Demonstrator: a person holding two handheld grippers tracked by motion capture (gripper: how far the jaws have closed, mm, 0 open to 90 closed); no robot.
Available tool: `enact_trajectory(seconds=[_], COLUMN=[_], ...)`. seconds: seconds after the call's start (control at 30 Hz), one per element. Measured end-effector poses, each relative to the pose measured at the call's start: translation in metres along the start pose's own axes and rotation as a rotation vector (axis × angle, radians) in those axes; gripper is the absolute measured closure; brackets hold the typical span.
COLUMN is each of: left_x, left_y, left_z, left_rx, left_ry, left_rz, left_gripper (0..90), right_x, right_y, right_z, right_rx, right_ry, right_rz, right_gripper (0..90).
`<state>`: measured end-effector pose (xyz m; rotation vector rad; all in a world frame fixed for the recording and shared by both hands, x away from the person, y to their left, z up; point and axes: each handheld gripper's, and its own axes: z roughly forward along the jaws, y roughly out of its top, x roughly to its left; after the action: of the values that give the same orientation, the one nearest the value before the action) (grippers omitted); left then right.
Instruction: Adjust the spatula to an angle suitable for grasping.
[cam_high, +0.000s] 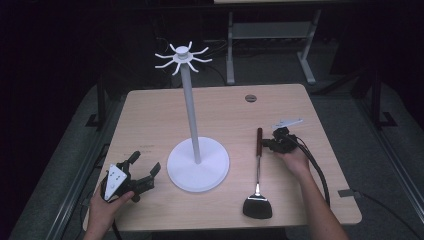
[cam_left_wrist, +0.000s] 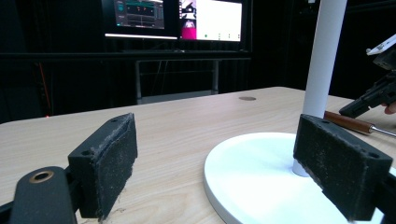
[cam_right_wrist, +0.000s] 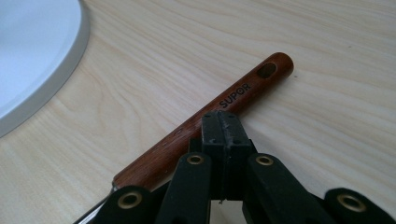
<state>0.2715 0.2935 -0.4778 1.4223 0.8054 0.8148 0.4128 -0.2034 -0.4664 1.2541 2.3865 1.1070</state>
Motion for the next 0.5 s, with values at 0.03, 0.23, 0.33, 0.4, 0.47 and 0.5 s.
enact_trajectory(seconds=[0.03,0.23,0.33,0.4,0.47,0.5], left_x=[0.000,0.000,0.000,0.000,0.000,0.000], left_y=[0.000,0.000,0.000,0.000,0.000,0.000], left_z=[0.000,0.000,0.000,0.000,0.000,0.000], left_rx=[0.000,-0.001,-0.002,-0.002,-0.002,-0.002], left_ry=[0.000,-0.003,-0.004,-0.004,-0.004,-0.004], left_rz=[0.000,0.003,0.003,0.003,0.003,0.002], left_gripper=[13.1,13.1,13.1,13.1,13.0,13.0], right_x=[0.002,0.007,0.012,0.014,0.017,0.018], right_y=[0.001,0.002,0.003,0.004,0.005,0.006], right_z=[0.000,0.002,0.004,0.005,0.006,0.006], right_rx=[0.006,0.010,0.015,0.013,0.015,0.018], right_ry=[0.005,0.018,0.026,0.033,0.037,0.042], right_rz=[0.006,-0.002,-0.010,-0.019,-0.023,-0.023], right_gripper=[89.6,89.6,89.6,89.6,89.6,89.6])
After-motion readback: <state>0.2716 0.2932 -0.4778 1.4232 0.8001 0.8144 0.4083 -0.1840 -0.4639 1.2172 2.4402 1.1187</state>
